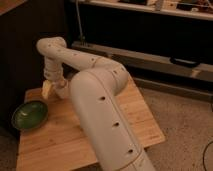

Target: Pick up the ceramic bowl

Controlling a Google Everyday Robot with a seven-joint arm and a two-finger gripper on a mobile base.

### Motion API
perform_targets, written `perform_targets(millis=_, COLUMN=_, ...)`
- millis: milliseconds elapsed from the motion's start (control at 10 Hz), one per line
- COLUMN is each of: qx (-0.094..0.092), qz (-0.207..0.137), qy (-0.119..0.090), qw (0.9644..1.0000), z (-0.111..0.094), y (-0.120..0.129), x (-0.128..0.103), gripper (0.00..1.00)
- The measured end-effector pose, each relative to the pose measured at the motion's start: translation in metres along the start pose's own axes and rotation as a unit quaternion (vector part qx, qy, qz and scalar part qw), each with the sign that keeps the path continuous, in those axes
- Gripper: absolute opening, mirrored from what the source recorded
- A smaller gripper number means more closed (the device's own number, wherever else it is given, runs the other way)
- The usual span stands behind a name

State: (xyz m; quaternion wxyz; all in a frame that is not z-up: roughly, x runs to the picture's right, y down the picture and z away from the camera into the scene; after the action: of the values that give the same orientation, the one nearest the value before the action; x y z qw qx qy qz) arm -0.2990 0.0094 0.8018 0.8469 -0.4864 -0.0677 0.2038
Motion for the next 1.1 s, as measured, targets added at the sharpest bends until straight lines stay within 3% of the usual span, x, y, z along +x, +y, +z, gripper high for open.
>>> perform_targets(millis=500, qx=-0.011, qz=-0.032, qy=-0.007, qw=0.9994, z=0.024, y=0.029, x=-0.015, gripper=0.80)
perform_targets(millis=800, qx=-0.029, qz=-0.023, qy=-0.009, qw=0.9993, z=0.040, y=0.026, x=-0.024, gripper=0.80)
perform_targets(millis=1100, qx=-0.033, qz=-0.008, qy=-0.008, qw=0.9994, z=0.053, y=0.038, x=-0.045, gripper=0.80)
